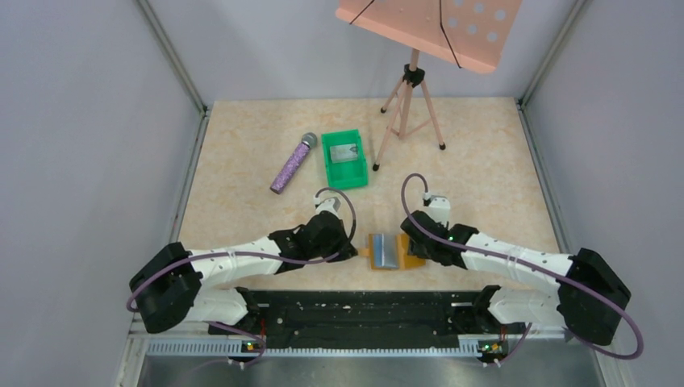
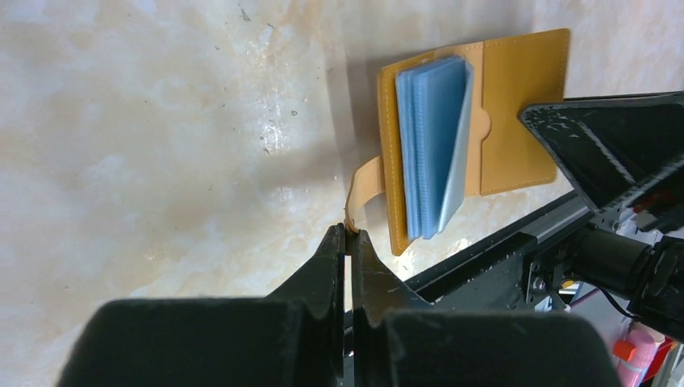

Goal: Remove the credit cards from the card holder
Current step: Open the card holder at the center of the board.

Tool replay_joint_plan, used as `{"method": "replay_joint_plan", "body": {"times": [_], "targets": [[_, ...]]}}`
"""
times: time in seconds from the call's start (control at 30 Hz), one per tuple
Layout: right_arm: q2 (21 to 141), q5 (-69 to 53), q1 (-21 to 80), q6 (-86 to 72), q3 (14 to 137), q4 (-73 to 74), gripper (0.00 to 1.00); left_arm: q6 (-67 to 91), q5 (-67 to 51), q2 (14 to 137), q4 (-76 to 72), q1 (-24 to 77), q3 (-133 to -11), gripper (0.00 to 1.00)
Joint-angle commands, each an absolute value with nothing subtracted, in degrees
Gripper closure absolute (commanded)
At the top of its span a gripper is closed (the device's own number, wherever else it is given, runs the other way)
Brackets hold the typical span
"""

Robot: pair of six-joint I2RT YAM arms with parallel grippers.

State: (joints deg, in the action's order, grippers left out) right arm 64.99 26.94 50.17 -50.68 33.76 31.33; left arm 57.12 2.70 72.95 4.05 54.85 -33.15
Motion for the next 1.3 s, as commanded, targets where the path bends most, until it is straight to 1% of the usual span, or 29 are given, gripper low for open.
{"method": "replay_joint_plan", "body": {"times": [0.0, 0.13, 0.33, 0.4, 0.57, 0.6, 0.8, 1.1, 1.27], "targets": [[68.19, 27.32, 49.36, -51.26, 32.38, 28.67, 0.55, 57.65, 4.48, 71.01, 4.11, 54.73, -32.63, 1.0], [69.86, 26.93, 49.11, -51.28, 32.07, 27.81, 0.65, 57.96, 5.01, 70.34, 4.58, 54.72, -32.15, 1.0], [70.82, 25.79, 48.59, -49.57, 31.75, 25.38, 0.7, 58.39, 6.71, 68.73, 5.87, 54.7, -31.44, 1.0], [71.84, 24.74, 48.48, -48.34, 31.8, 23.9, 0.76, 58.61, 6.64, 68.33, 5.62, 54.75, -30.98, 1.0], [74.55, 21.2, 48.43, -46.14, 31.34, 19.22, 0.92, 58.71, 6.33, 68.33, 4.97, 54.75, -30.09, 1.0], [74.89, 21.11, 48.48, -46.14, 31.42, 19.15, 0.94, 58.83, 6.25, 68.41, 4.93, 54.7, -30.02, 1.0], [73.34, 20.94, 48.43, -45.14, 32.81, 20.1, 0.96, 59.49, 6.22, 67.71, 4.42, 54.74, -29.47, 1.0], [72.96, 20.05, 48.47, -44.09, 32.71, 19.95, 0.97, 58.08, 6.05, 66.14, 8.63, 54.72, -34.75, 0.71], [72.46, 19.97, 48.44, -43.12, 33.09, 19.71, 0.97, 57.24, 5.97, 64.84, 9.56, 54.73, -37.29, 0.58]]}}
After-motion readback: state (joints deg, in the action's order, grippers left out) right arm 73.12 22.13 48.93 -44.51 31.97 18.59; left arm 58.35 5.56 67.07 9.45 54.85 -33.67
